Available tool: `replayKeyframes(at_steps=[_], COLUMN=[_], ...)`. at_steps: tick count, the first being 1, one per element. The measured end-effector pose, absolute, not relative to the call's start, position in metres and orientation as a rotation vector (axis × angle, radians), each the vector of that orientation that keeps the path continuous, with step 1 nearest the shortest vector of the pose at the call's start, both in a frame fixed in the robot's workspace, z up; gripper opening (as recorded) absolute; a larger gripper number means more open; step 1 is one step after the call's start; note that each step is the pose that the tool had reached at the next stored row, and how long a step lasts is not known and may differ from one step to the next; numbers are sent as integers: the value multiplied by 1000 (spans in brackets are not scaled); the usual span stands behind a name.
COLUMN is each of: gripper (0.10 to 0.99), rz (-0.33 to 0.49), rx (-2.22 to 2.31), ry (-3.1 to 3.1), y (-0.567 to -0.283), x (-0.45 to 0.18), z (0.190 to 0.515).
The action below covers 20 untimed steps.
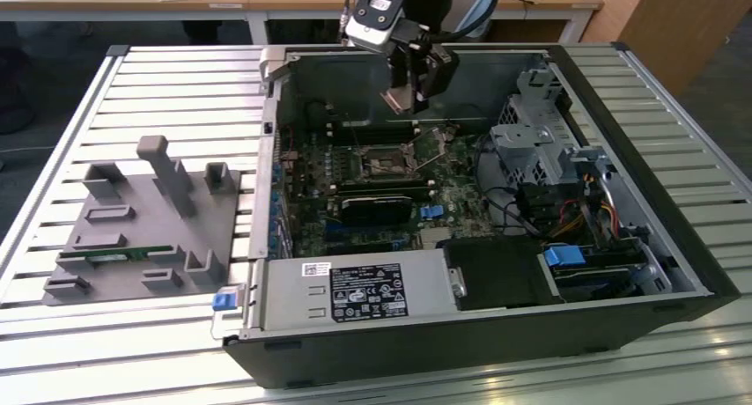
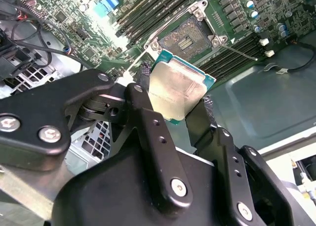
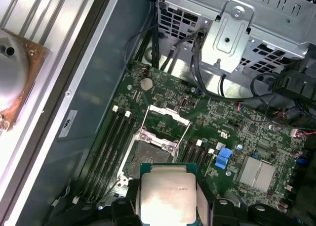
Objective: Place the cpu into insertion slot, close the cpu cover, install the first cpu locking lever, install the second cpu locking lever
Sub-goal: 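Place the cpu into insertion slot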
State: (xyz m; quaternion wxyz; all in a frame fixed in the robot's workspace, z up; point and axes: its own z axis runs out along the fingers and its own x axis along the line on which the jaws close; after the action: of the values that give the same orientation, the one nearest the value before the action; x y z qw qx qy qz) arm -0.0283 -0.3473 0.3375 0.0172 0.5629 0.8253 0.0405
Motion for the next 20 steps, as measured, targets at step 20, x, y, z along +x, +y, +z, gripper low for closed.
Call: replayKeyframes(at_steps=[20], gripper=[541], rz=[123], rx=[1875], ry=[2469], y=[-346], x=[-28], z=[333])
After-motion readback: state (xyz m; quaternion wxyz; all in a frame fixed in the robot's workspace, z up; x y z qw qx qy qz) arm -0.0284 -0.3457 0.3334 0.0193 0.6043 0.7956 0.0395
